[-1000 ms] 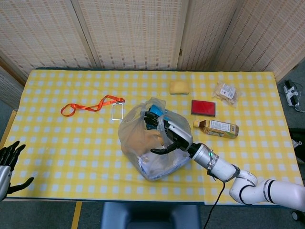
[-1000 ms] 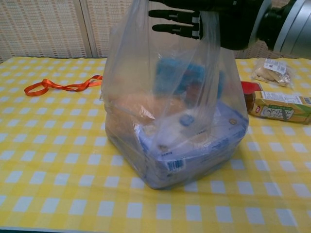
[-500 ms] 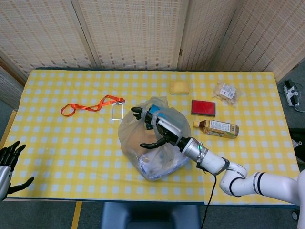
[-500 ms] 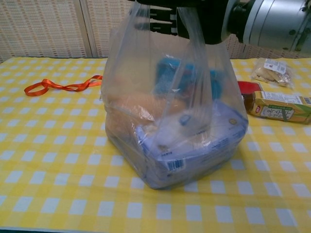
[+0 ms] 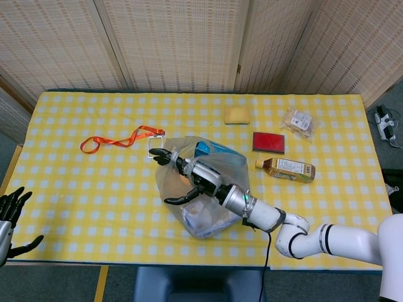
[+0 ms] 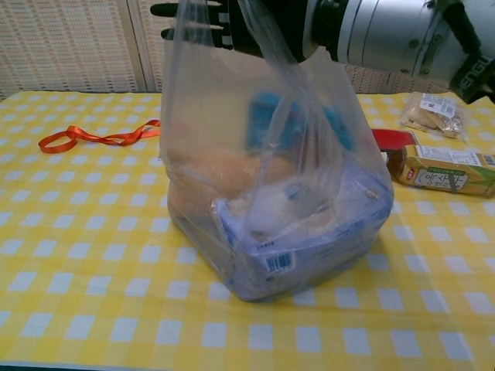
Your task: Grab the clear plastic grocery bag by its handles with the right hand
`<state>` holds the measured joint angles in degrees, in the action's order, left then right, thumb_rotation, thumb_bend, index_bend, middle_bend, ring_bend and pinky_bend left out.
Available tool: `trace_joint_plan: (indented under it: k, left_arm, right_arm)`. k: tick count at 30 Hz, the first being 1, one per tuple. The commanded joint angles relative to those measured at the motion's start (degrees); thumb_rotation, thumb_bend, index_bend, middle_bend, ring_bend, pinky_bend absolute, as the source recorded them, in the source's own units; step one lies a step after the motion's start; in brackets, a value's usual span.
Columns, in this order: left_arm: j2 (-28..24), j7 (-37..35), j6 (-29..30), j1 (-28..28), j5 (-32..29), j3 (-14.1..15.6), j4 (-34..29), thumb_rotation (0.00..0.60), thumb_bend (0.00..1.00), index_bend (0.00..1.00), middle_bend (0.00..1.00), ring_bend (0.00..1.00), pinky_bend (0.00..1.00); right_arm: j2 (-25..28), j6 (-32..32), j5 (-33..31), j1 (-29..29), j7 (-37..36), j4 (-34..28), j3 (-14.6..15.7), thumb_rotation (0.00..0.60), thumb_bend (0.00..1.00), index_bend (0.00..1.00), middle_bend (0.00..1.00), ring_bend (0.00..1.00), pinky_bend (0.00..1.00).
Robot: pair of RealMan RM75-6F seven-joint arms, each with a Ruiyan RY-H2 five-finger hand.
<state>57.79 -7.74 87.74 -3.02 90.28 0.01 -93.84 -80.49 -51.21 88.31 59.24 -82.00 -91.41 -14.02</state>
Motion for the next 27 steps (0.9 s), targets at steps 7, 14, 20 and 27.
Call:
trace_joint_plan:
  k: [7, 14, 20, 27]
  left_arm:
    - [-0.1, -0.28, 0.15, 0.16, -0.12, -0.01, 0.15, 0.6, 0.21, 0.0, 0.0, 0.0, 0.0]
    - [-0.11, -0.28, -0.45, -0.09, -0.33, -0.03, 0.14, 0.6, 0.21, 0.0, 0.0, 0.0, 0.0]
    - [-0.21, -0.43, -0.5, -0.05, -0.79, -0.21, 0.09, 0.6, 0.21, 0.0, 0.0, 0.0, 0.0]
    - [-0.38, -0.94, -0.5, -0.01, -1.1, -0.35, 0.21, 0.6, 0.21, 0.0, 0.0, 0.0, 0.0]
  right_arm:
    - [-4.9, 0.44, -1.48, 2.99, -3.6, 6.01, -2.61, 0.6, 0.25, 0.02, 0.02, 0.04, 0.0]
    - [-8.08, -2.74, -0.57, 3.57, -7.75, 11.91, -3.39, 0.6, 0.25, 0.21, 0.23, 0.19, 0.08]
    - [-9.35, -2.85, -1.37, 4.6, -9.33, 14.92, -4.27, 0.6, 0.25, 0.32, 0.3, 0.24, 0.11]
    - [-10.58, -1.63, -5.0, 5.23, -12.87, 14.84, -6.48, 0.6, 0.25, 0.39, 0.38, 0.33, 0.22]
